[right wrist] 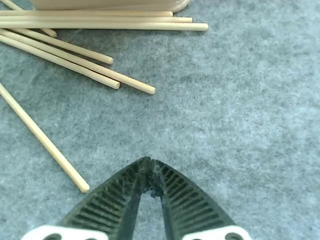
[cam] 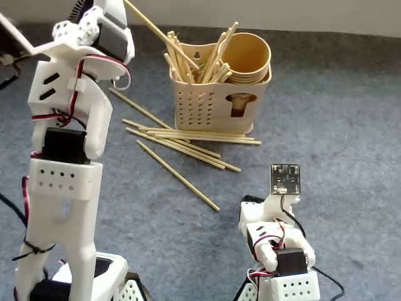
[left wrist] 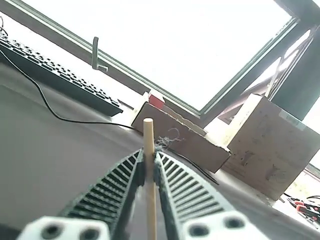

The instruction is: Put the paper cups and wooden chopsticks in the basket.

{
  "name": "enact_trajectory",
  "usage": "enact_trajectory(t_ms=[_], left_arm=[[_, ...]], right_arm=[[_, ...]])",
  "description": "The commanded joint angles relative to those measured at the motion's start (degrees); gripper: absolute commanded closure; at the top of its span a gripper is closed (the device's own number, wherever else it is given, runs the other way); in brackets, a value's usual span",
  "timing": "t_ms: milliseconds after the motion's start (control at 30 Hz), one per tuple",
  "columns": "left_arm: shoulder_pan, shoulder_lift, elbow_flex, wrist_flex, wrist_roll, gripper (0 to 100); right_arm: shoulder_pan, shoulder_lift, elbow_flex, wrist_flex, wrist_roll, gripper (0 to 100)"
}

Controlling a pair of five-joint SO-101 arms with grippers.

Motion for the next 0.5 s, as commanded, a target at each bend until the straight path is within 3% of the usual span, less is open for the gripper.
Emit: enact_trajectory(t_ms=[0, 167, 467], left_arm=[[1.01, 5.49, -5.49, -2.73, -2.37, 99], [2.51, 10.77, -8.13, -2.46, -4.31, 99], [11.3, 13.85, -7.87, 6.15, -18.64, 99]], right_arm=[[-0.22, -0.66, 8.48, 0.22, -0.18, 99.4], [-0.22, -0.66, 8.48, 0.22, -0.18, 99.4], [-0.22, -0.66, 8.48, 0.22, -0.18, 99.4]])
